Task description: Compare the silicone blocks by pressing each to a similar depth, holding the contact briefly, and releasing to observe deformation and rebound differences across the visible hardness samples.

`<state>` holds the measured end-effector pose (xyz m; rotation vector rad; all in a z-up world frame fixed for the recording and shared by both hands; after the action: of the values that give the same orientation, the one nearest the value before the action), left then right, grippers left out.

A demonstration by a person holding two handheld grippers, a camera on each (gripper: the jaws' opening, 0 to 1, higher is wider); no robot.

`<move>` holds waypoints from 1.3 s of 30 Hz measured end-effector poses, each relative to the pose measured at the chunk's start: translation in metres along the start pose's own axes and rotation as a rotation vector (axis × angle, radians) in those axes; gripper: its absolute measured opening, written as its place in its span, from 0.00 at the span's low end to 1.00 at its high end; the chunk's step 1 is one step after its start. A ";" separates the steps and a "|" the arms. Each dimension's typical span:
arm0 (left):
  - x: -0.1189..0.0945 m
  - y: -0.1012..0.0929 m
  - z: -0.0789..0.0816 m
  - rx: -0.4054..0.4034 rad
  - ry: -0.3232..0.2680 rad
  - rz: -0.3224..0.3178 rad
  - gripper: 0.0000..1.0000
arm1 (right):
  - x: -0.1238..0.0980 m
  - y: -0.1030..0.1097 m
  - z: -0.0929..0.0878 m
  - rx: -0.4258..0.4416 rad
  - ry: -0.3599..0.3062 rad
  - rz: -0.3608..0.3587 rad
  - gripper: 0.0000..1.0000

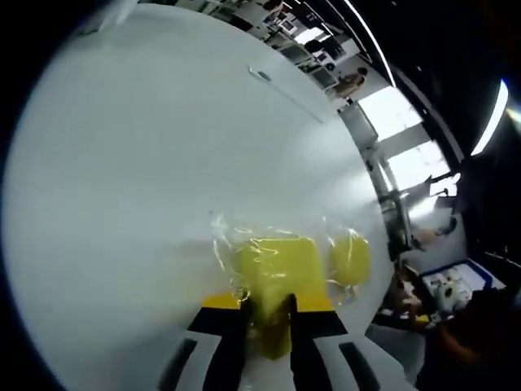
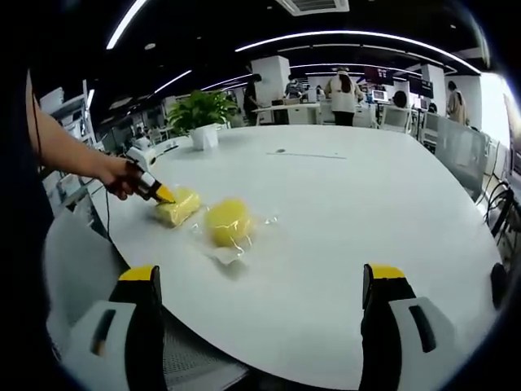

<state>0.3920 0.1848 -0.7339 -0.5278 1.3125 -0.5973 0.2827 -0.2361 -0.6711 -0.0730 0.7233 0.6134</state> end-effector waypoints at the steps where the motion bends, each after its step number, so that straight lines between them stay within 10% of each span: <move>1: 0.000 0.000 0.000 0.023 -0.004 0.010 0.15 | 0.000 0.000 0.000 0.001 0.000 0.000 0.97; 11: -0.004 -0.009 -0.006 0.051 -0.041 -0.027 0.01 | 0.003 0.004 0.001 -0.013 0.010 0.017 0.97; 18: -0.009 -0.012 -0.010 0.025 -0.150 -0.058 0.00 | 0.001 0.004 0.002 -0.020 0.010 0.018 0.97; 39: -0.084 -0.072 -0.011 0.299 -0.496 -0.136 0.00 | -0.008 0.017 0.035 -0.020 -0.068 0.047 0.97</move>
<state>0.3608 0.1874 -0.6275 -0.4804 0.7078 -0.7065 0.2894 -0.2172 -0.6374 -0.0537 0.6550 0.6647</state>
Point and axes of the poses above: the point that each gripper's makers call its tool centre point, and the gripper's own axes: x roughly forward along the fingers, y roughly to its left, z roughly out of its top, the point moved 9 cm from there along -x, roughly backward along the fingers, and after that the axes turned 11 degrees about y, right-handed, at the moved point
